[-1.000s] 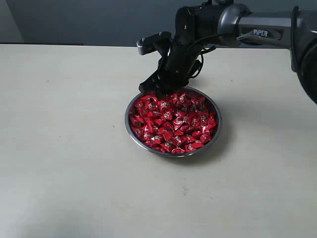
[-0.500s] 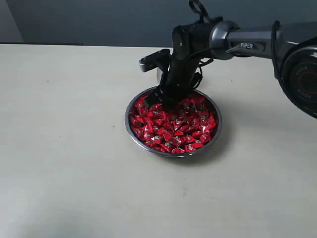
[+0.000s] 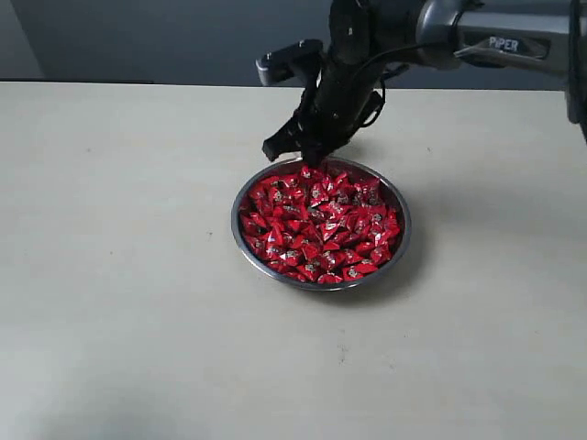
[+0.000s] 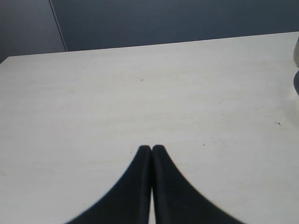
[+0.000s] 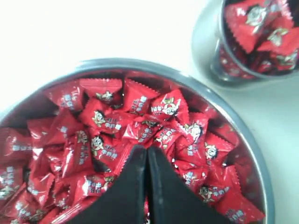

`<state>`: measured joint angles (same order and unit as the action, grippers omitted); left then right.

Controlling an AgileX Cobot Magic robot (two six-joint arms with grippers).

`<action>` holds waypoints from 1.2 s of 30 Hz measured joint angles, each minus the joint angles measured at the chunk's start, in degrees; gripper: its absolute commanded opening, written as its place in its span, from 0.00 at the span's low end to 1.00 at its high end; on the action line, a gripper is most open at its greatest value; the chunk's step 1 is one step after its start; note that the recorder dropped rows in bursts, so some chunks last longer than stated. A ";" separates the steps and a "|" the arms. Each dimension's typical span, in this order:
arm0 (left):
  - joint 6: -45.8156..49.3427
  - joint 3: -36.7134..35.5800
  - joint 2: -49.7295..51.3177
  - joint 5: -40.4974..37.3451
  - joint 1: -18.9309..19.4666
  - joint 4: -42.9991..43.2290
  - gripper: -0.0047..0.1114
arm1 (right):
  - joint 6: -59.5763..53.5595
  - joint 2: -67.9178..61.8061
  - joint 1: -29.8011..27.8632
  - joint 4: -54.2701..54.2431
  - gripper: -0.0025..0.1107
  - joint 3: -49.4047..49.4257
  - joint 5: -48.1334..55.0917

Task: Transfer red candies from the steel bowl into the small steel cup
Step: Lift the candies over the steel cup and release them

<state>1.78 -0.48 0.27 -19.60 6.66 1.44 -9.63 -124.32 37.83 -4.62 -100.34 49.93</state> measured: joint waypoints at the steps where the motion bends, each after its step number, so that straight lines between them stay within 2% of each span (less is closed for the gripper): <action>1: 0.00 0.00 0.00 0.00 0.00 0.00 0.04 | 0.00 0.76 0.00 0.00 0.02 0.00 0.00; 5: 0.00 0.00 0.00 0.00 0.00 0.00 0.04 | 0.21 3.55 0.00 0.00 0.02 0.00 -3.79; 9: 0.00 0.00 0.00 0.00 0.00 0.00 0.04 | 1.35 3.42 -0.14 0.00 0.02 0.00 -13.36; 13: 0.00 0.00 0.00 0.00 0.00 0.00 0.04 | 4.51 0.30 -3.98 -0.52 0.02 -0.35 -23.40; 22: 0.00 0.00 0.00 0.00 0.00 0.00 0.04 | 5.15 -5.56 -5.61 -4.58 0.03 -0.35 -31.30; 25: 0.00 0.00 0.00 0.00 0.00 0.00 0.04 | 5.15 -6.55 -5.61 -4.56 0.11 -0.35 -31.72; 31: 0.00 0.00 0.00 0.00 0.00 0.00 0.04 | 5.15 -6.76 -5.61 -4.69 0.40 -0.35 -31.72; 36: 0.00 0.00 0.00 0.00 0.00 0.00 0.04 | 5.15 -5.71 -5.61 -4.69 0.41 -0.35 -30.34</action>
<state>1.78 -0.48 0.27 -19.60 6.66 1.44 -4.47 -130.03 32.22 -9.31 -100.69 19.59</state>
